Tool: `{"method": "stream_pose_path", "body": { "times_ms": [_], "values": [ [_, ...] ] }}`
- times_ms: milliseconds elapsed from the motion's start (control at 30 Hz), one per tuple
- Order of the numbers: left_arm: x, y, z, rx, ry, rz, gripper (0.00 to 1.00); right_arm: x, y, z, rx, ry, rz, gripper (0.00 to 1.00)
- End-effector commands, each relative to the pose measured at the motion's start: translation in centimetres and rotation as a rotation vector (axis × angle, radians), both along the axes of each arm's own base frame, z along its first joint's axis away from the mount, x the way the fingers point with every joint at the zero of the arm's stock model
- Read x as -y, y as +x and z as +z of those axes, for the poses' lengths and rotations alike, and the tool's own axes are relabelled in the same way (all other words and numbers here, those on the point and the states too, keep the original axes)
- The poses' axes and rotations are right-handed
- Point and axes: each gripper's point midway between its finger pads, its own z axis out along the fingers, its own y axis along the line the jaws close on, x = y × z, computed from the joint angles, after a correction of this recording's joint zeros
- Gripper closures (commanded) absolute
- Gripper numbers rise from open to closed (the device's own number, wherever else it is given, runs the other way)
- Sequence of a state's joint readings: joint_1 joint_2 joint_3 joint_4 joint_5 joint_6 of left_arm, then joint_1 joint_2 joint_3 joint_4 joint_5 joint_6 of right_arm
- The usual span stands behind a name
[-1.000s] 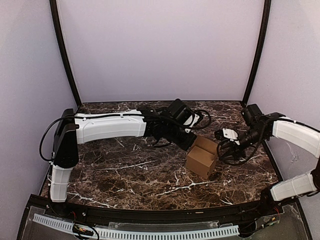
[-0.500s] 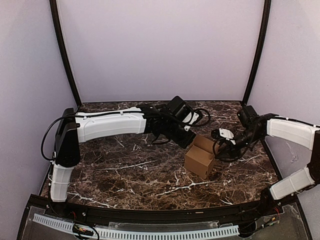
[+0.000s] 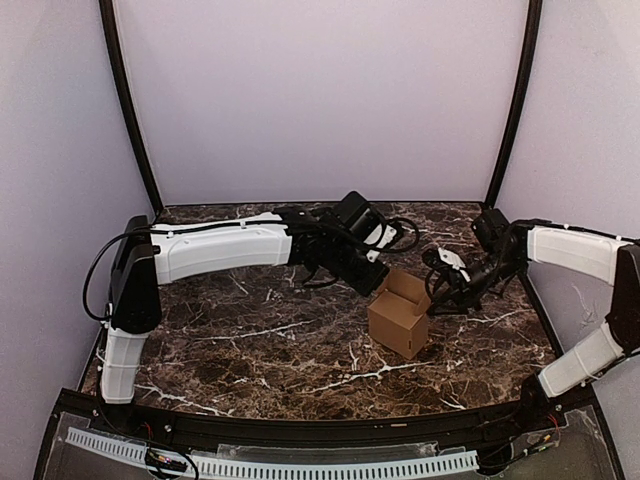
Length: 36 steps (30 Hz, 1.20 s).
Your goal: Fold the paper box
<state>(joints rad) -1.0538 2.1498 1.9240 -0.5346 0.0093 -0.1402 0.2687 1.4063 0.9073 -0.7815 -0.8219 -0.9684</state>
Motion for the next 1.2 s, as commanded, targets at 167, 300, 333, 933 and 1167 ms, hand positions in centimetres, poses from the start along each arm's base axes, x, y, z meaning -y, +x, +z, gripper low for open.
{"method": "stream_pose_path", "body": {
  "times_ms": [167, 300, 333, 933, 1167],
  "values": [
    [-0.8, -2.0, -2.5, -0.067, 0.089, -0.043, 0.99, -0.5, 0.1, 1.3, -0.018, 0.052, -0.001, 0.58],
    [-0.6, -1.8, -2.0, -0.046, 0.080, -0.044, 0.99, -0.5, 0.1, 1.3, -0.035, 0.064, -0.022, 0.52],
    [-0.6, -1.7, -1.9, -0.043, 0.080, -0.047, 0.99, -0.5, 0.0, 1.3, -0.044, 0.068, -0.025, 0.52],
    [-0.1, -2.4, -2.1, -0.029, 0.083, -0.059, 0.99, -0.3, 0.2, 0.9, -0.149, 0.085, -0.062, 0.65],
    [-0.2, -2.1, -1.9, -0.005, 0.091, -0.054, 0.99, 0.2, 0.9, 1.7, -0.204, 0.143, -0.100, 0.65]
  ]
}}
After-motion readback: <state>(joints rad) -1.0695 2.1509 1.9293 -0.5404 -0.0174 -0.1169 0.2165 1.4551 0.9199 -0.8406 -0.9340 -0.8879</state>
